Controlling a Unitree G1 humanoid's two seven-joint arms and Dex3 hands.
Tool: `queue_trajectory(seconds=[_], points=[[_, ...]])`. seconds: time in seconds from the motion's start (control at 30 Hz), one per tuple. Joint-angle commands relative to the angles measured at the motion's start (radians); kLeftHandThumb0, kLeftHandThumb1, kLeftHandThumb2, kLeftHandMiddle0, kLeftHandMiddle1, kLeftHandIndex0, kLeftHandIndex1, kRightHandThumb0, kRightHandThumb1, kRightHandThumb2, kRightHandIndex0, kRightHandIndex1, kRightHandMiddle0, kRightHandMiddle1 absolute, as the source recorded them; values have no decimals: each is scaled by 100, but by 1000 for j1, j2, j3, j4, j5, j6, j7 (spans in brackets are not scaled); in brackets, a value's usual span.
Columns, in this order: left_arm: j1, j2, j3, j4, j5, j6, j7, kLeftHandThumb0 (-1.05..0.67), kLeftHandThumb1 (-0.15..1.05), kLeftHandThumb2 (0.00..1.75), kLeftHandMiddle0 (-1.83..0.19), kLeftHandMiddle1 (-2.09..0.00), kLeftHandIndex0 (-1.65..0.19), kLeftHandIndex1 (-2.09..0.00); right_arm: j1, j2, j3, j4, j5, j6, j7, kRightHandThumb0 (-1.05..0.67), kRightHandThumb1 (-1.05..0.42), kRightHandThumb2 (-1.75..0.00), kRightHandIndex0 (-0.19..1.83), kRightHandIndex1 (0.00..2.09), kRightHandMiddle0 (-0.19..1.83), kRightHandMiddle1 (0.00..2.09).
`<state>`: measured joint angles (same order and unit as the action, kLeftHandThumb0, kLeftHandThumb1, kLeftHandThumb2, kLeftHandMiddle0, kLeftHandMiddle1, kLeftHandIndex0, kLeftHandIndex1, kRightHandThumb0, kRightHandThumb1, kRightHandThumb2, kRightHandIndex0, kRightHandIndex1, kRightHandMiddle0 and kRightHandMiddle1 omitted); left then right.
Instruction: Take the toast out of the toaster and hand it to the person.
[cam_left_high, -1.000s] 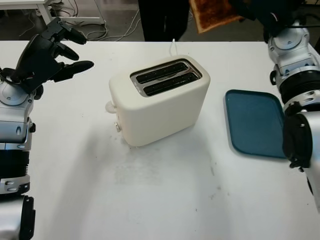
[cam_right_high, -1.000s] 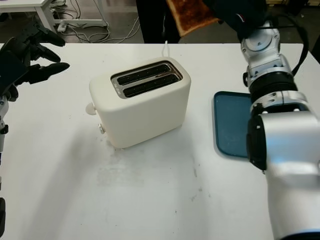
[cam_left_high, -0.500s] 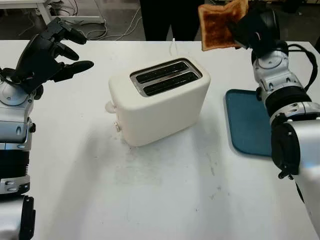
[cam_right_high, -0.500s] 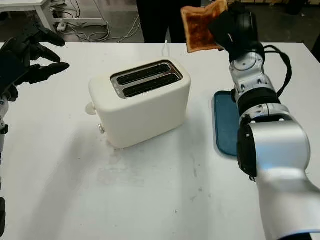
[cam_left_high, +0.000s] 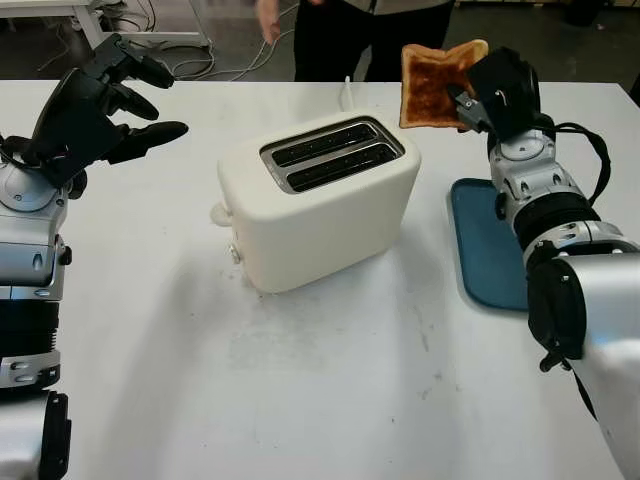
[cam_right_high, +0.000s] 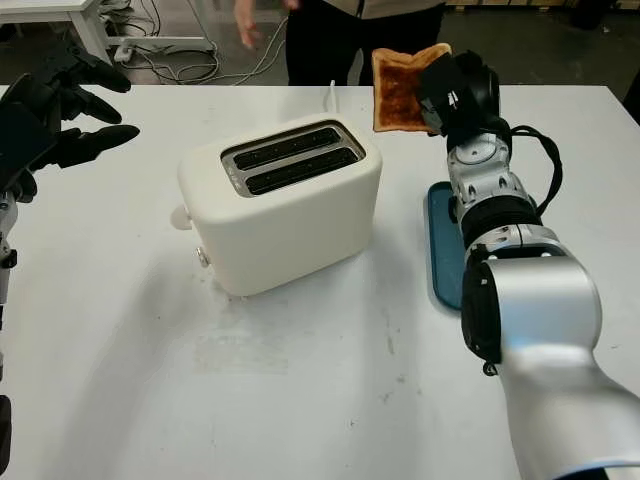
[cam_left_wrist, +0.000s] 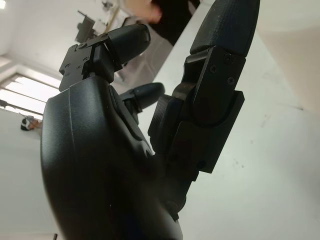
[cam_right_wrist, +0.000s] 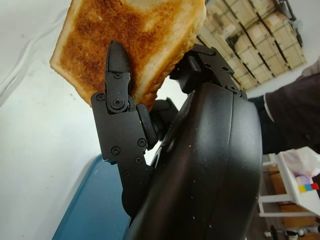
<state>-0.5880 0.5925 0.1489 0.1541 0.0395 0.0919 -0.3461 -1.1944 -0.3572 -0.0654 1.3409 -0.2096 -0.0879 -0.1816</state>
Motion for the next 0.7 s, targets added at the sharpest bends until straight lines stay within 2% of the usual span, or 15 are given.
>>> queue_trajectory(seconds=[0.0,0.07,0.43,0.67], points=[[10,-3,8,7,-12,-6,3,-105,89,0,0,-164,0,-156,17,9,-5,2,6,-2,11,-19,-92,-36,70,175,37,175],[10,-2,8,10,-12,-13,1,-105,89,0,0,-164,0,-155,20,10,-8,2,9,-11,19,-17,-92,-37,73,175,42,175],[10,0,10,13,-20,-14,-7,-105,88,0,0,-163,0,-155,7,8,-1,0,2,15,16,-20,-92,-36,74,175,41,175],[11,-1,9,18,-14,-22,1,-105,89,0,0,-164,0,-155,10,8,8,-2,-9,-12,10,-20,-92,-34,76,175,45,175]])
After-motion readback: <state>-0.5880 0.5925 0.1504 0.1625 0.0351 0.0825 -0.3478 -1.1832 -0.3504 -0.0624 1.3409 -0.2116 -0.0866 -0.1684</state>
